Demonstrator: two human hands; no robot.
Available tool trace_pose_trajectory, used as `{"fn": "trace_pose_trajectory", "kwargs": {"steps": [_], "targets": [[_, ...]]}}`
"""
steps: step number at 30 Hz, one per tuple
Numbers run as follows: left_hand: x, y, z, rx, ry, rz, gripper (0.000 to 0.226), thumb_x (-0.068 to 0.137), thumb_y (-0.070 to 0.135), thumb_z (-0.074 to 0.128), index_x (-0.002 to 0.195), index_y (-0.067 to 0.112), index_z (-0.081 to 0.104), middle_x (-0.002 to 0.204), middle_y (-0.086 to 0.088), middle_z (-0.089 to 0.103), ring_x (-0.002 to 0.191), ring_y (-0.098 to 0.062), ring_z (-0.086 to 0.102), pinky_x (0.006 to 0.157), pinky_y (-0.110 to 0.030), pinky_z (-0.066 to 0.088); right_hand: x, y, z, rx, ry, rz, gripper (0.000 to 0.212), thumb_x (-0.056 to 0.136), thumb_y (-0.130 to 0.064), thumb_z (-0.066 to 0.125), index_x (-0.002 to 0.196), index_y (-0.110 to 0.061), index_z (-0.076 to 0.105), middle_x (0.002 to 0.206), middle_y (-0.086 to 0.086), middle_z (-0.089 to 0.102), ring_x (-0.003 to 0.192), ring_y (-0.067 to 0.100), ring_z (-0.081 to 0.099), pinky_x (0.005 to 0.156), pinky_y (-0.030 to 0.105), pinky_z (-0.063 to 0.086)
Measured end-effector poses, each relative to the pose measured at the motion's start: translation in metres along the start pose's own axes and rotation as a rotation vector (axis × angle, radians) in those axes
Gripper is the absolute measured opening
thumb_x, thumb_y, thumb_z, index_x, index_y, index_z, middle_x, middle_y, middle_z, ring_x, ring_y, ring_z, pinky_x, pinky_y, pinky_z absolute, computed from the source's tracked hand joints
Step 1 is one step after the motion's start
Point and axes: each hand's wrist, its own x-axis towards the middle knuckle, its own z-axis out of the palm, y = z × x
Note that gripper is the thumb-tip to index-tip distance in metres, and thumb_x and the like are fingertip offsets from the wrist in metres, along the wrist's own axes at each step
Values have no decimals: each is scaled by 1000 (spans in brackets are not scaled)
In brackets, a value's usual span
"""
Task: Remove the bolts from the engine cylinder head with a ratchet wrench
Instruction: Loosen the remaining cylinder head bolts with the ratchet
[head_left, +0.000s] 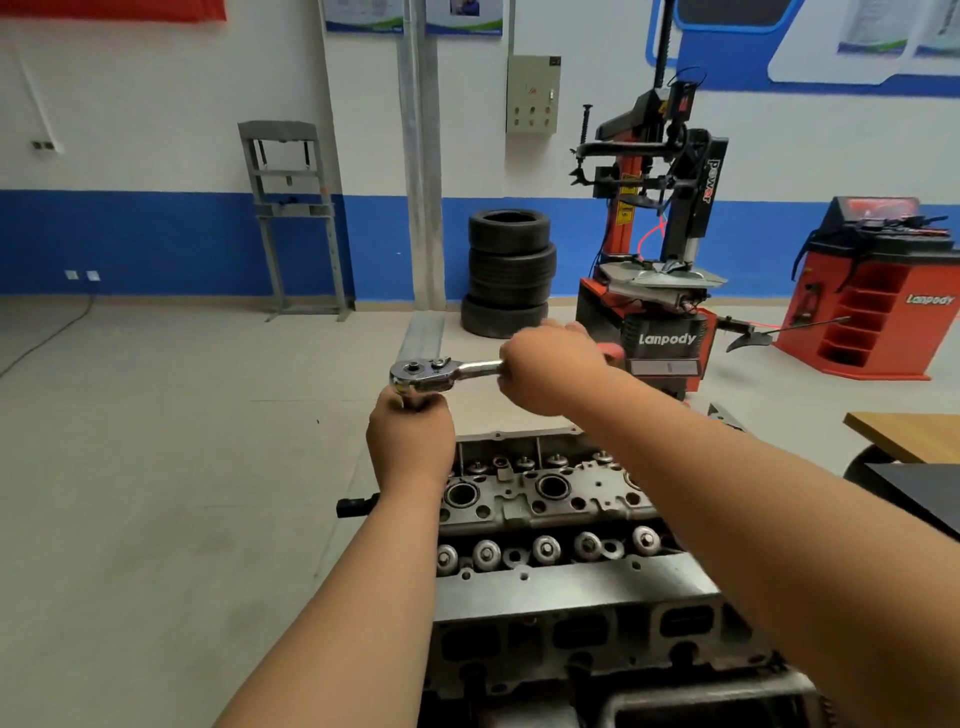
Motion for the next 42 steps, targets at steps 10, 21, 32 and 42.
{"fn": "trace_pose_trajectory", "kwargs": {"steps": [10, 21, 32, 42], "targets": [[4, 1, 0, -90, 19, -34, 8, 82, 14, 52, 89, 18, 51, 72, 5, 55, 60, -12, 51, 49, -24, 32, 50, -38, 17, 115, 8, 29, 42, 86, -21, 55, 126, -14, 46, 130, 8, 48, 125, 31, 36, 105, 59, 23], [2, 5, 2, 148, 36, 93, 14, 90, 5, 48, 103, 5, 48, 80, 3, 49, 65, -16, 45, 53, -18, 31, -116, -50, -26, 8, 82, -53, 35, 88, -16, 47, 120, -7, 36, 108, 12, 51, 81, 27, 43, 61, 36, 31], [3, 1, 4, 23, 20, 38, 7, 89, 17, 55, 83, 15, 58, 73, 3, 60, 61, -13, 51, 52, -23, 34, -27, -12, 0, 123, 128, -41, 11, 87, -31, 52, 91, -22, 47, 91, 2, 58, 87, 24, 49, 74, 35, 34], [6, 3, 3, -95, 47, -17, 8, 82, 11, 53, 83, 15, 59, 72, 5, 59, 60, -7, 50, 50, -22, 33, 69, -60, 23, 359, 49, -162, 35, 84, -20, 61, 118, -22, 54, 127, 0, 48, 129, 21, 29, 101, 46, 25]]}}
